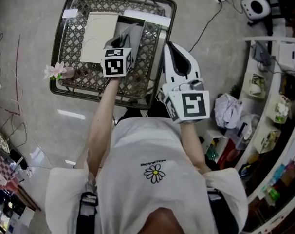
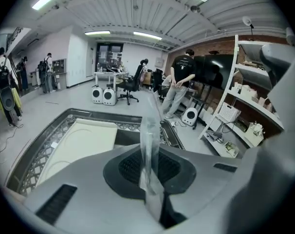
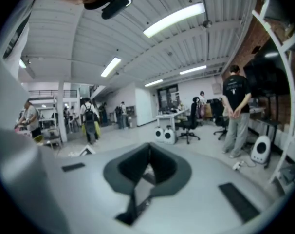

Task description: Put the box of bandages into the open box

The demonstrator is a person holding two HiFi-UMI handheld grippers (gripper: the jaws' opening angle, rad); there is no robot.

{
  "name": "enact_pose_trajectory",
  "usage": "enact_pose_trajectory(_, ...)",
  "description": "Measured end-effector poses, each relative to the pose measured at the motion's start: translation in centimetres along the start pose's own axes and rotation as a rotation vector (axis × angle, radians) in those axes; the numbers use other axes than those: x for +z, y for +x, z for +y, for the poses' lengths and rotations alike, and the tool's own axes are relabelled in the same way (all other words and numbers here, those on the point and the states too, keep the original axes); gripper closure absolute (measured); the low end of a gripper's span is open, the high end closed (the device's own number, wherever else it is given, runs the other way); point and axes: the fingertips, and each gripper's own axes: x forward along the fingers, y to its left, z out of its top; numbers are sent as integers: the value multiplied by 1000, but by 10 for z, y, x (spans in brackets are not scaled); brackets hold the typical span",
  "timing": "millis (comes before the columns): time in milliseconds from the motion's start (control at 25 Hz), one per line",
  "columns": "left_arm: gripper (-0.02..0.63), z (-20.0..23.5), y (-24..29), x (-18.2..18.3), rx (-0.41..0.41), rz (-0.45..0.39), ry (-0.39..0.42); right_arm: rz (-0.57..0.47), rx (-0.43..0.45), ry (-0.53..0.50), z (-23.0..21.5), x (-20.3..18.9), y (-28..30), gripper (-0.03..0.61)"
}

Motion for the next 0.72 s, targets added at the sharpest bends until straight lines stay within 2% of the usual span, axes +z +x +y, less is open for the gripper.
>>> enact_pose_trajectory(440,571,9,34,-49,-14,153,-81,74,-13,25,-12,-28,6,548)
enact_pose_trajectory(640,565,9,40,-58,-35,196,-74,88,-9,26,-10,-33,9,548)
enact_pose_trajectory(720,537,8,42,-60,-44,202,-68,93,-7,28,-10,-36,10,548)
